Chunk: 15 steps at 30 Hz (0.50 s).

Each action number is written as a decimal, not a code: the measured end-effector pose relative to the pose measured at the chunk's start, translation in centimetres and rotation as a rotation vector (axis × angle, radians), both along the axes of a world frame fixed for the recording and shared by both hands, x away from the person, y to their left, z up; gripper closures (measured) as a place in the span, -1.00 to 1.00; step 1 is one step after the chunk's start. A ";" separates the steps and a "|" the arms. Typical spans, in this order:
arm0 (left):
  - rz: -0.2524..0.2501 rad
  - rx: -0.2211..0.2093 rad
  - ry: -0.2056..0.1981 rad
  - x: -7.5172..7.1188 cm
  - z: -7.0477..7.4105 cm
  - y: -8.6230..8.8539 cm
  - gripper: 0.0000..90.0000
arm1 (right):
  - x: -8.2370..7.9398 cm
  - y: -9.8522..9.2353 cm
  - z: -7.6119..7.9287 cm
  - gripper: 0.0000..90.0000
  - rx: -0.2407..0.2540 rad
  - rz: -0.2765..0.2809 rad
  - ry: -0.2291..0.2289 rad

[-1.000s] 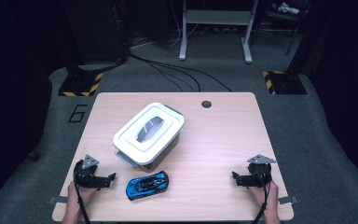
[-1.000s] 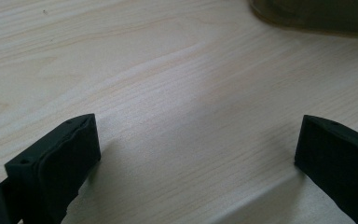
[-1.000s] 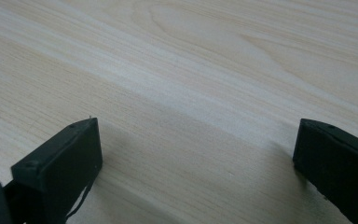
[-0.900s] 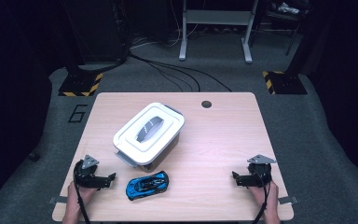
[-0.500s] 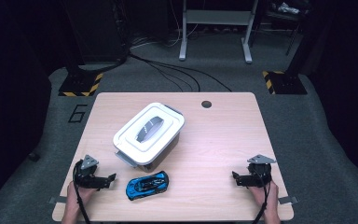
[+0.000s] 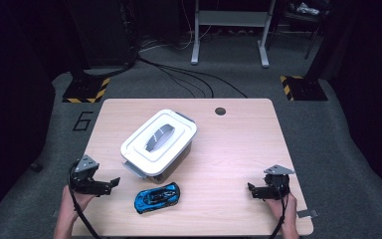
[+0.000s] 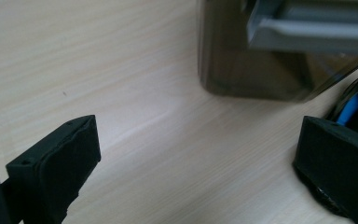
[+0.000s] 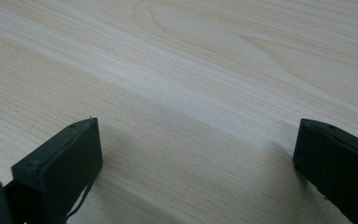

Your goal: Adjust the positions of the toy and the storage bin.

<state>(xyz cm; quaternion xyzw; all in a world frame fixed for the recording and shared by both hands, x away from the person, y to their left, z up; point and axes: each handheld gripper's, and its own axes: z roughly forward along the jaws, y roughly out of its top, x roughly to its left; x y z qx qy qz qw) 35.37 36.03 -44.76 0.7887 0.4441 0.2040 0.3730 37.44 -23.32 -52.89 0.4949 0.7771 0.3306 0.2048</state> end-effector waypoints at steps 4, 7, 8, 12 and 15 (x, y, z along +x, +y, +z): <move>-0.009 0.006 -0.028 0.0 2.7 -0.6 -1.00 | 0.0 0.0 0.0 -0.99 -0.005 0.004 0.000; -0.016 0.009 -0.035 0.2 3.7 -1.0 -1.00 | 0.0 0.0 0.0 -0.99 -0.005 0.003 0.000; -0.031 0.012 -0.044 0.6 4.8 -1.7 -1.00 | 0.0 0.0 0.0 -0.99 -0.004 0.003 -0.001; -0.069 0.033 -0.060 1.5 6.3 -3.4 -1.00 | 0.0 -0.1 0.0 -0.99 -0.004 0.003 -0.001; -0.094 0.032 -0.067 2.1 6.9 -4.4 -1.00 | 0.0 0.0 0.0 -0.99 -0.004 0.003 0.000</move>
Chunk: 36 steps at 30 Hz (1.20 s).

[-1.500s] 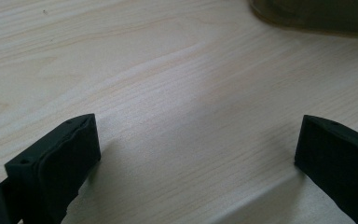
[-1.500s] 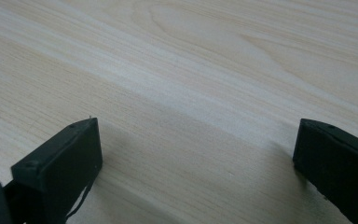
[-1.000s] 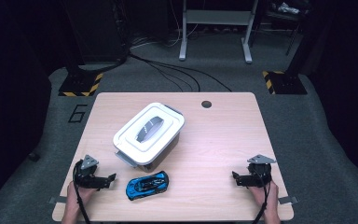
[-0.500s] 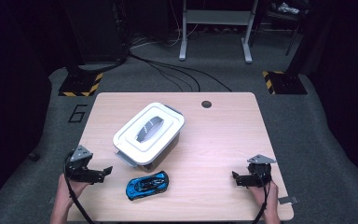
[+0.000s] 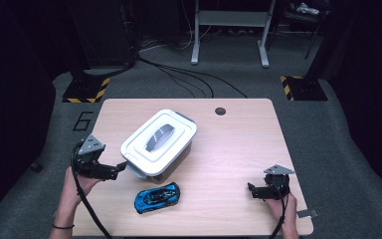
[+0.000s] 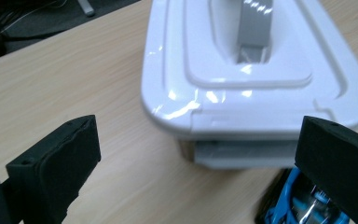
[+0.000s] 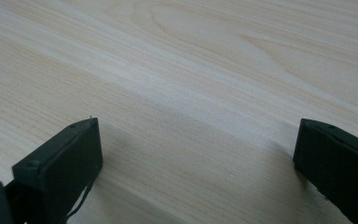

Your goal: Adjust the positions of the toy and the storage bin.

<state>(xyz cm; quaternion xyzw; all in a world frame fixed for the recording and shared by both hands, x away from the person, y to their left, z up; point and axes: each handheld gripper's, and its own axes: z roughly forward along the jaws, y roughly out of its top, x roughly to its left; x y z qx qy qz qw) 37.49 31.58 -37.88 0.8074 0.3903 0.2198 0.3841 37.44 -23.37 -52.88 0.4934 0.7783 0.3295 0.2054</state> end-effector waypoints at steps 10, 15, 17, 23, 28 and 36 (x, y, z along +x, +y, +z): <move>-0.058 0.038 -0.005 2.9 0.7 -4.4 -0.90 | 0.0 0.0 0.0 -0.98 0.000 0.000 -0.001; -0.091 0.063 0.003 4.6 0.6 -6.7 -0.43 | 0.0 0.0 0.0 -0.98 0.001 -0.001 -0.002; -0.093 0.064 0.009 5.1 0.5 -7.2 -0.36 | 0.0 0.0 0.0 -0.98 0.001 -0.001 -0.002; -0.095 0.061 0.022 6.0 -0.2 -8.2 0.02 | 0.0 0.0 0.0 -0.96 0.001 -0.004 -0.003; -0.122 0.064 0.033 6.3 -1.1 -8.9 0.48 | 0.0 0.0 0.0 -0.96 0.003 -0.004 -0.004; -0.126 0.058 0.058 7.1 -1.0 -9.3 0.49 | 0.0 0.0 0.0 -0.95 0.003 -0.006 -0.005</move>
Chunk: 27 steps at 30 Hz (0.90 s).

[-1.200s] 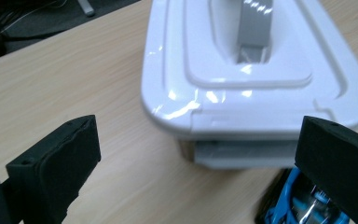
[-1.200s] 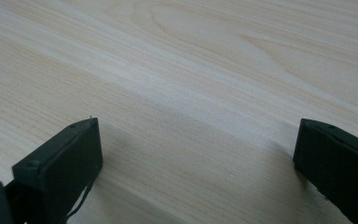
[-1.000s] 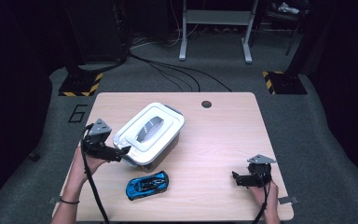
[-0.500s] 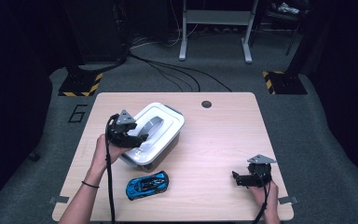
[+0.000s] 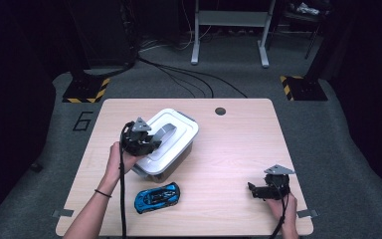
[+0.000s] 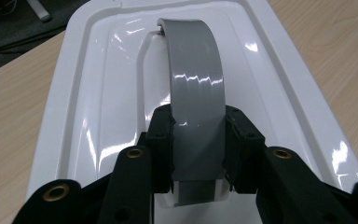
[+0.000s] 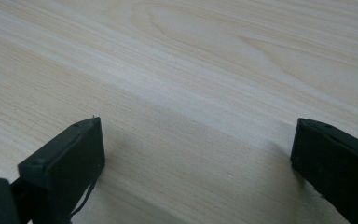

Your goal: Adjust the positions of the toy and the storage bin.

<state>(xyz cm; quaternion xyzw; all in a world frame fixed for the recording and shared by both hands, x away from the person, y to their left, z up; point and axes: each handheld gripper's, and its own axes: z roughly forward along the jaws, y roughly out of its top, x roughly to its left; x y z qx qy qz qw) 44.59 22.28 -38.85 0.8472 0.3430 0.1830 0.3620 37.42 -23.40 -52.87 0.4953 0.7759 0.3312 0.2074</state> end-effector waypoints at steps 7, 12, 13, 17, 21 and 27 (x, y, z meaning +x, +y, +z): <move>-0.005 -0.009 0.006 1.0 0.0 -1.3 0.49 | 0.0 0.1 0.0 -0.95 0.004 -0.007 -0.001; -0.007 -0.001 0.010 1.7 0.1 -2.3 0.49 | 0.0 0.0 0.0 -0.94 0.003 -0.006 -0.003; -0.006 -0.006 0.013 1.8 0.1 -2.5 0.49 | 0.0 0.0 0.0 -0.94 0.003 -0.006 -0.003; -0.001 -0.016 0.017 2.2 0.1 -3.2 0.49 | 0.0 0.0 0.0 -0.94 0.002 -0.006 -0.004; -0.006 -0.021 0.024 2.7 0.1 -3.6 0.49 | 0.0 0.0 0.0 -0.94 0.003 -0.006 -0.005; -0.005 -0.036 0.031 3.5 0.0 -4.4 0.49 | 0.1 0.0 0.0 -0.94 -0.001 0.000 -0.010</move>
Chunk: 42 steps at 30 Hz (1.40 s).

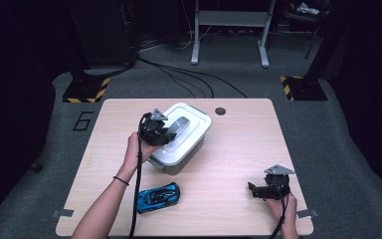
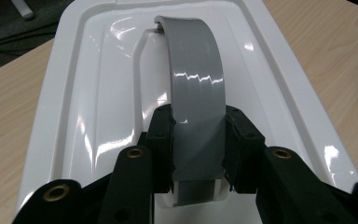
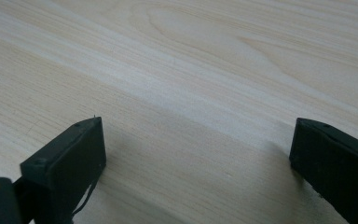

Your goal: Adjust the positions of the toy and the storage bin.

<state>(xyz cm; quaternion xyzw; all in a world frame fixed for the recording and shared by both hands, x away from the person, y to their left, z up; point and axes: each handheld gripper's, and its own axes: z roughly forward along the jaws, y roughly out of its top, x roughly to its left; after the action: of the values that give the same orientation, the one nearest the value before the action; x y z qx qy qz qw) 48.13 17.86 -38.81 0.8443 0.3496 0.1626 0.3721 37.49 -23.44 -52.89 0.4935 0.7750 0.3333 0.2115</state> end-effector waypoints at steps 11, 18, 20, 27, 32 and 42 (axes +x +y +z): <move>-0.005 -0.005 0.002 1.1 0.0 -1.1 0.49 | 0.0 0.0 0.0 -0.94 0.004 -0.005 -0.002; -0.010 -0.007 0.012 0.7 0.7 -0.6 -0.06 | 0.0 0.1 0.0 -0.93 0.004 -0.007 -0.001; 0.000 -0.011 -0.009 0.1 1.3 -0.2 -0.31 | 0.0 0.1 0.0 -0.93 0.005 -0.007 0.000; -0.005 -0.009 -0.089 -3.7 3.7 2.6 -0.77 | 0.0 0.1 0.0 -0.93 0.004 -0.006 -0.001; 0.010 0.011 -0.108 -5.9 4.1 4.3 -0.91 | 0.0 0.1 0.0 -0.94 0.004 -0.007 0.000; -0.012 0.070 -0.118 -10.7 1.6 7.5 -1.00 | 0.0 0.1 0.0 -0.93 0.007 -0.010 0.000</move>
<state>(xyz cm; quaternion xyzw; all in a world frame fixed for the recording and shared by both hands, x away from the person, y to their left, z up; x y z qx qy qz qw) 37.41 25.39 -37.18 0.8477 0.3163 0.2220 0.3634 37.46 -23.36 -52.90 0.4982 0.7713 0.3348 0.2116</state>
